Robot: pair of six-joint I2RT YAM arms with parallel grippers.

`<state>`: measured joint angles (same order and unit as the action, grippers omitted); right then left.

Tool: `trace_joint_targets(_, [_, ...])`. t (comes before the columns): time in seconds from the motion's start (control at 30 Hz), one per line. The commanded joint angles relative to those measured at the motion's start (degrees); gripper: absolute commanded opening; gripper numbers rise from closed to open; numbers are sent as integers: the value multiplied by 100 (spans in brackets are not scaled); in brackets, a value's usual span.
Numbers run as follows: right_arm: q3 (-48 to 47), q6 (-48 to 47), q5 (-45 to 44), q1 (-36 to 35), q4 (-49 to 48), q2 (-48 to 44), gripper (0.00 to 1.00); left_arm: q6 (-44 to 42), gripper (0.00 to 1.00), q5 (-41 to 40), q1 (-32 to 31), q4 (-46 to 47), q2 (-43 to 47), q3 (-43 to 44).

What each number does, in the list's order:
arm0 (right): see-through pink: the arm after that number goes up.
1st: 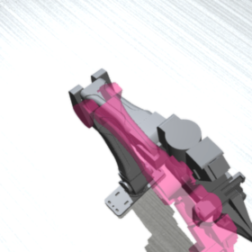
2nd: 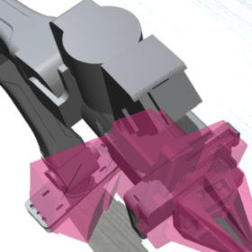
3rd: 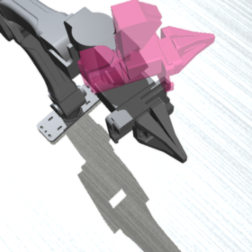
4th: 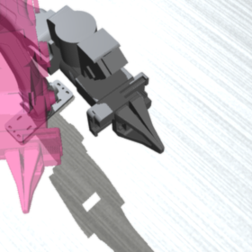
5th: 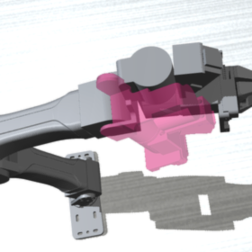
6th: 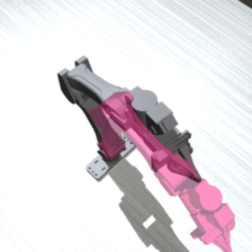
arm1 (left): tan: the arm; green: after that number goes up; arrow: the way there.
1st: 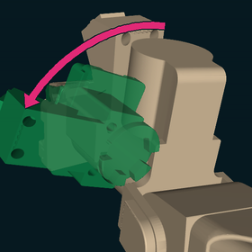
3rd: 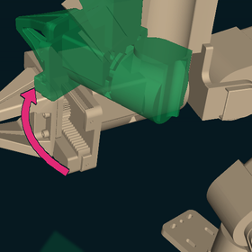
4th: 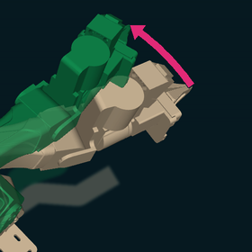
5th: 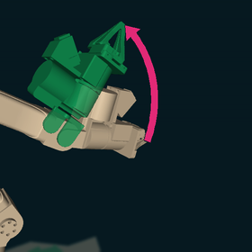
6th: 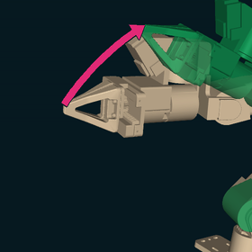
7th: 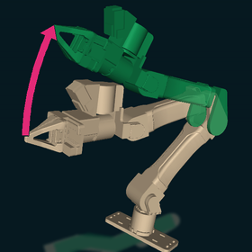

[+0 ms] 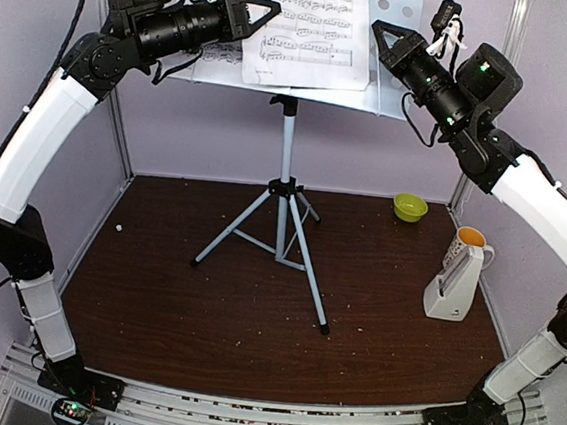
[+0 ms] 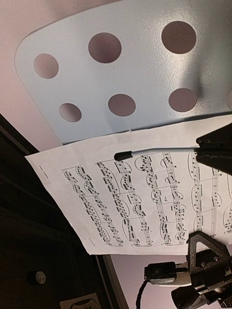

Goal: Set up the instrument practice props

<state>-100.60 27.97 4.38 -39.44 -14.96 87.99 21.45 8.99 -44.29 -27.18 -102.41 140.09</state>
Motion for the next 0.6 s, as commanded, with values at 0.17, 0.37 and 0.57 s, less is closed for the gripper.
trace_joint_targets(0.17, [66,-107,275,24,-182,-71,0,43,0,525,44,204,-338,351])
trace_joint_targets(0.37, [47,-64,213,22,-141,-28,0,-31,14,494,43,160,-319,365])
trace_joint_targets(0.57, [-19,-15,65,24,24,-4,0,-71,25,353,45,85,-71,125])
